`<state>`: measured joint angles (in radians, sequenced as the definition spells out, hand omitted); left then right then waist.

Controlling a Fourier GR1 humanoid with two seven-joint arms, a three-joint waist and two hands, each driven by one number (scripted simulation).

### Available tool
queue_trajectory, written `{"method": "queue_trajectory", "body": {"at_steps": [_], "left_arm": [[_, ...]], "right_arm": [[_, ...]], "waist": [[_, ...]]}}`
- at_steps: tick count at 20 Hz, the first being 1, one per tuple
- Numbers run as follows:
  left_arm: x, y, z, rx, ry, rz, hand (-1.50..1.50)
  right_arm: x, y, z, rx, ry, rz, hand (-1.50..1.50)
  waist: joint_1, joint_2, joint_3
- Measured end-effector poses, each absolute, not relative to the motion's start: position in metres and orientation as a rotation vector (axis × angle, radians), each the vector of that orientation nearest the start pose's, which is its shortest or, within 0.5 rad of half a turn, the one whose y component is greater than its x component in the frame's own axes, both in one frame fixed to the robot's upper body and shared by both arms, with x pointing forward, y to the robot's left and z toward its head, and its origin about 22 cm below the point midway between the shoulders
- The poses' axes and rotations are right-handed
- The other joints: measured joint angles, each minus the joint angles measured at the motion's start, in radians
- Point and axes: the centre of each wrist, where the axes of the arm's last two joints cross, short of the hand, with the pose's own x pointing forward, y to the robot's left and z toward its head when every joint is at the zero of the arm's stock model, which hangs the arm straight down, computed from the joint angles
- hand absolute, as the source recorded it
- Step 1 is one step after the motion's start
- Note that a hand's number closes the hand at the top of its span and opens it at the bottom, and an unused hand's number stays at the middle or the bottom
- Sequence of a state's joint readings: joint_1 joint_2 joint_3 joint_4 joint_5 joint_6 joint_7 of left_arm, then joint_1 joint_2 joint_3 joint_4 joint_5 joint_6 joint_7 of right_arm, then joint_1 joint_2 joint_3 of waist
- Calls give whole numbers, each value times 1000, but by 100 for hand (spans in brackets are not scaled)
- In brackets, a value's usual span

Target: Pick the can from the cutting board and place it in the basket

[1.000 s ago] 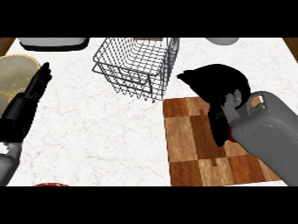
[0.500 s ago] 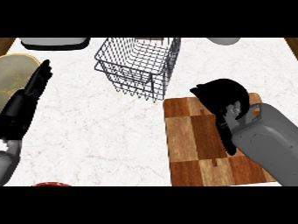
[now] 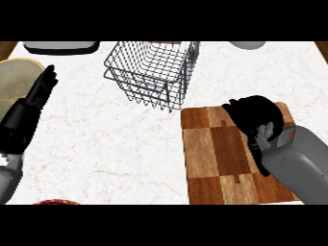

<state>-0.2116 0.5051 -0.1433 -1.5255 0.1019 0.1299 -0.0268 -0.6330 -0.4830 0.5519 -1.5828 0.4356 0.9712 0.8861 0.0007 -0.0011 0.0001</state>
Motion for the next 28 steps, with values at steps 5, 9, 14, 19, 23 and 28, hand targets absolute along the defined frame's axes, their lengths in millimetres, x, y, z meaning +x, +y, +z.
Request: {"method": "queue_trajectory", "body": {"at_steps": [5, 9, 14, 19, 23, 28], "left_arm": [[286, 291, 72, 291, -1719, -375, 0], [290, 289, 72, 290, -1724, -376, 0], [287, 300, 74, 299, -1723, -370, 0], [286, 296, 69, 299, -1724, -374, 0], [285, 293, 68, 299, -1730, -375, 0], [289, 294, 71, 296, -1724, -378, 0]], "right_arm": [[303, -156, 133, -825, -548, 1781, -150], [303, -165, 128, -848, -555, 1772, -150], [297, -166, 111, -839, -579, 1749, -150], [302, -180, 100, -833, -580, 1738, -150], [301, -183, 91, -833, -577, 1725, -150], [307, -195, 79, -843, -547, 1712, -150]], "waist": [[1, 1, 0], [1, 1, 0], [2, 1, 0], [2, 1, 0], [2, 1, 0], [2, 1, 0]]}}
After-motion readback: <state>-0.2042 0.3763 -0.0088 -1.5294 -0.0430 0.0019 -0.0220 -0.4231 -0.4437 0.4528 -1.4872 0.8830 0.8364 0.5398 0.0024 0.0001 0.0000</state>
